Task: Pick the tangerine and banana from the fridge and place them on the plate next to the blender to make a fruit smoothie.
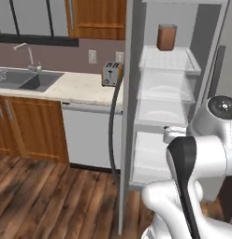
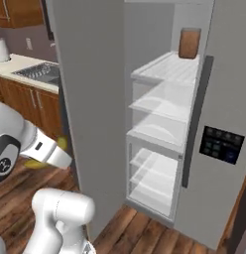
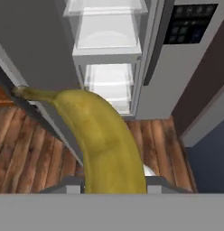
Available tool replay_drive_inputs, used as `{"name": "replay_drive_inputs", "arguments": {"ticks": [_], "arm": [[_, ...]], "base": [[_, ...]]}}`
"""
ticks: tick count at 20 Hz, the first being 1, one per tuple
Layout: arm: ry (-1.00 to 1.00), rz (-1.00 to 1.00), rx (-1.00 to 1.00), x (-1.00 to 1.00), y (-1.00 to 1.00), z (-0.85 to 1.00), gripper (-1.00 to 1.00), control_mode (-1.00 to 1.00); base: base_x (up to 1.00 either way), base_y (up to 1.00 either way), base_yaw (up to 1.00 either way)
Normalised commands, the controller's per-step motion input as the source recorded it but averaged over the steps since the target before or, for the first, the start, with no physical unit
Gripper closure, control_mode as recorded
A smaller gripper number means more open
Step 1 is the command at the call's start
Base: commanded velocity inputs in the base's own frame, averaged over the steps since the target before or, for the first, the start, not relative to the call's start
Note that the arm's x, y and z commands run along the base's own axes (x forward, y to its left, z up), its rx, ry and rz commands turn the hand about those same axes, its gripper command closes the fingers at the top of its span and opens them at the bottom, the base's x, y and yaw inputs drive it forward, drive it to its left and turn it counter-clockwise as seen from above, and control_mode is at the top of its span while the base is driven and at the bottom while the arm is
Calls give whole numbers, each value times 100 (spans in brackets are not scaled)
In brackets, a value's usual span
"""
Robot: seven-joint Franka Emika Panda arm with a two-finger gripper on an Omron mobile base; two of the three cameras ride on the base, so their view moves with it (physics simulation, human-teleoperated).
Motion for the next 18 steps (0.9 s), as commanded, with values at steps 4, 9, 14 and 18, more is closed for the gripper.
{"name": "replay_drive_inputs", "arguments": {"ticks": [4, 9, 14, 18], "arm": [[0, 0, 0, 0, 0, 0, 100, 100], [0, 0, 0, 0, 0, 0, 100, 100], [0, 0, 0, 0, 0, 0, 100, 100], [0, 0, 0, 0, 0, 0, 100, 100]], "base": [[-100, 3, 55], [-92, 31, 57], [-66, 75, 57], [-42, 100, 63]]}}
